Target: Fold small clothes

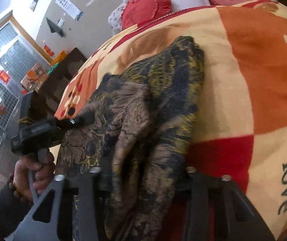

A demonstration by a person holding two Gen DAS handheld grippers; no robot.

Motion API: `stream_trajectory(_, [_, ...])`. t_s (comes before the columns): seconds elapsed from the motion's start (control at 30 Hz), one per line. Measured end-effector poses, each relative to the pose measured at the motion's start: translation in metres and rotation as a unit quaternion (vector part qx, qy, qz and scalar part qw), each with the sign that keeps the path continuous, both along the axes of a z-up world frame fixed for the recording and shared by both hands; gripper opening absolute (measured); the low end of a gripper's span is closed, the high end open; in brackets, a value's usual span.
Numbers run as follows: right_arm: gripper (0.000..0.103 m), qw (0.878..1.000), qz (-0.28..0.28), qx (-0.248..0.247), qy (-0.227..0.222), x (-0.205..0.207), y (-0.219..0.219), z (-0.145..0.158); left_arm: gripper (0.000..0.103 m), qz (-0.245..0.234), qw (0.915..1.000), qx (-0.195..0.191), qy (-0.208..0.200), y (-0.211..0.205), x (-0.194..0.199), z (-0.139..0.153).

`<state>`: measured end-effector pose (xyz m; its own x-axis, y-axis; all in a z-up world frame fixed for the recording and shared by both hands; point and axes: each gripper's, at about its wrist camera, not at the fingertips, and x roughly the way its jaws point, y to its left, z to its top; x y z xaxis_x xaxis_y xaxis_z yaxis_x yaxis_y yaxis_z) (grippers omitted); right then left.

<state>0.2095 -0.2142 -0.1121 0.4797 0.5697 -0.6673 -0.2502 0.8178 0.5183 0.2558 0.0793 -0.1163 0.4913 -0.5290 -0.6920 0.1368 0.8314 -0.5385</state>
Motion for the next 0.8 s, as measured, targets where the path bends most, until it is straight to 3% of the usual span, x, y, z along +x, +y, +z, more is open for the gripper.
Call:
stream_trajectory(0.13, [0.022, 0.998, 0.007, -0.049, -0.031, -0.007, 0.018, 0.028, 0.013, -0.017, 0.9964, 0.068, -0.048, -0.003, -0.011, 0.031])
stream_trajectory(0.33, [0.022, 1.000, 0.009, -0.008, -0.028, -0.006, 0.034, 0.045, 0.013, -0.007, 0.9900, 0.119, -0.076, 0.023, -0.010, 0.061])
stream_trajectory(0.43, [0.022, 1.000, 0.017, 0.011, -0.018, 0.005, 0.053, 0.039, 0.013, 0.008, 0.9902, 0.126, -0.060, 0.038, 0.002, 0.052])
stream_trajectory(0.53, [0.025, 1.000, 0.007, 0.012, 0.012, 0.021, 0.060, 0.021, 0.022, 0.013, 0.9889, 0.145, -0.030, 0.037, 0.017, 0.024])
stream_trajectory(0.6, [0.033, 0.999, -0.012, 0.002, 0.052, 0.030, 0.054, 0.001, 0.028, 0.003, 0.9866, 0.163, -0.012, 0.028, 0.020, 0.004])
stream_trajectory(0.7, [0.033, 0.993, -0.035, 0.075, 0.087, 0.024, 0.027, -0.009, 0.036, 0.004, 0.9871, 0.156, -0.038, 0.031, 0.011, 0.013])
stream_trajectory(0.77, [0.034, 0.994, -0.042, 0.062, 0.085, 0.013, 0.017, -0.001, 0.037, 0.018, 0.9849, 0.161, -0.063, 0.043, -0.003, 0.029])
stream_trajectory(0.8, [0.034, 0.996, -0.039, 0.037, 0.071, 0.005, 0.016, 0.008, 0.043, 0.025, 0.9833, 0.165, -0.073, 0.047, -0.008, 0.036])
